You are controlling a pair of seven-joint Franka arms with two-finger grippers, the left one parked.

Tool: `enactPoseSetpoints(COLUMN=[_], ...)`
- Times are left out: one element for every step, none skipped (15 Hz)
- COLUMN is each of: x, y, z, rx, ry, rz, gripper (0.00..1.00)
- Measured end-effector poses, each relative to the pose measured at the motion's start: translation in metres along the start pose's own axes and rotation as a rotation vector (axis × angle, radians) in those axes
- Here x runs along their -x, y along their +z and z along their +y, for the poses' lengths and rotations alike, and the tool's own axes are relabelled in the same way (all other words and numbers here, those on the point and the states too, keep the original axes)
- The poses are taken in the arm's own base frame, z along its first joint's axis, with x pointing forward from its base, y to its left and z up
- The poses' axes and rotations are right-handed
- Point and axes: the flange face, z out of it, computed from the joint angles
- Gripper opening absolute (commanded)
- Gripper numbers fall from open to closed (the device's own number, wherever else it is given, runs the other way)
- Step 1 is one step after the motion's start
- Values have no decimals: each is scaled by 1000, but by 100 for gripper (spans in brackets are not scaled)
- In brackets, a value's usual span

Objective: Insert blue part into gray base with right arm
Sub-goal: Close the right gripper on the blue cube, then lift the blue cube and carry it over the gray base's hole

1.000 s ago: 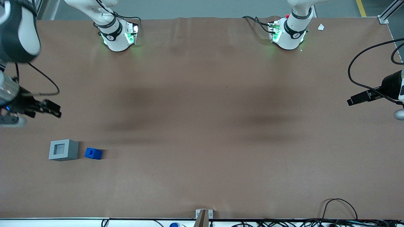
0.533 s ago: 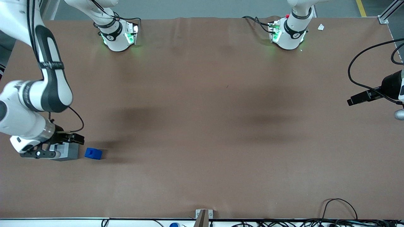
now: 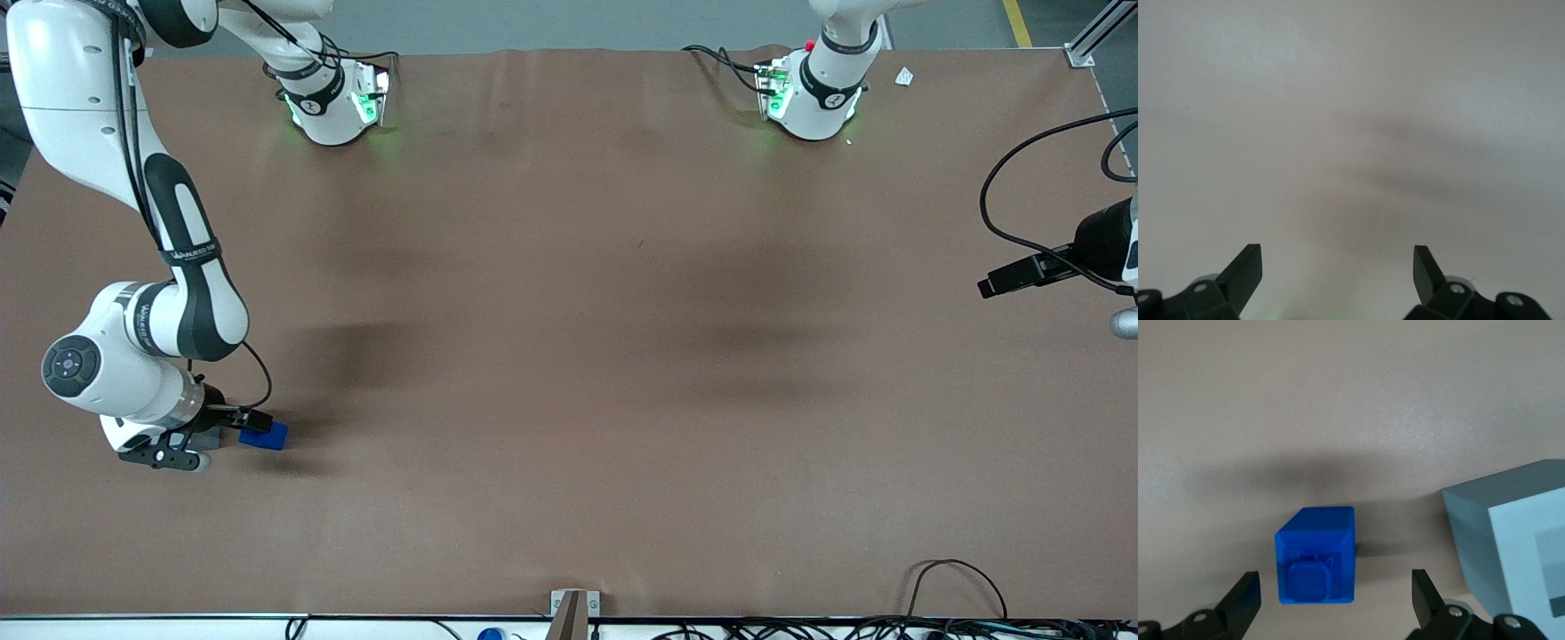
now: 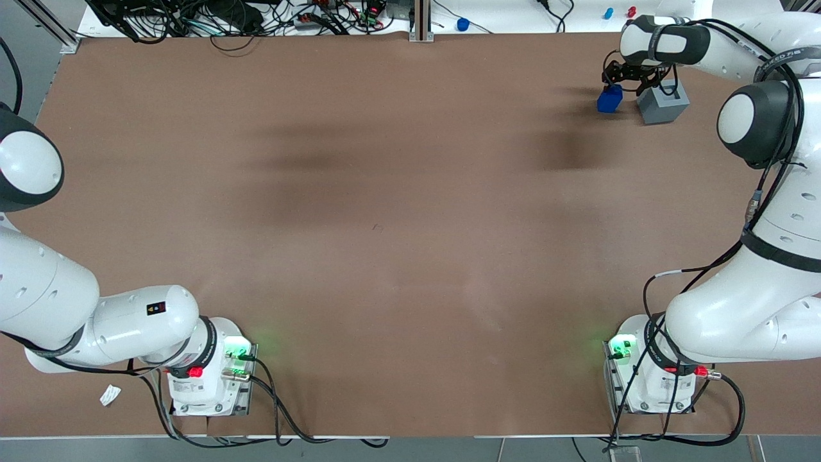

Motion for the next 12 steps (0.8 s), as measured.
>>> enactPoseSetpoints(x=[0, 0, 0, 1, 1, 1, 0, 0, -1, -2, -4, -7], y=[1, 2, 4, 9, 15, 21, 26, 29, 29, 29, 27, 23], z=[-2, -4, -6, -6, -7, -7, -7, -8, -8, -8, -9, -10], rx=[-1, -2, -2, -2, -2, -1, -1, -1, -1, -2, -2, -4], ry=[0, -1, -2, -3, -4, -4, -4, -4, -4, -4, -5, -6], rz=[0, 2, 4, 1, -1, 1, 2, 2, 3, 5, 10, 19], gripper=[100, 100, 99, 99, 92, 85, 71, 55, 35, 20, 4, 1])
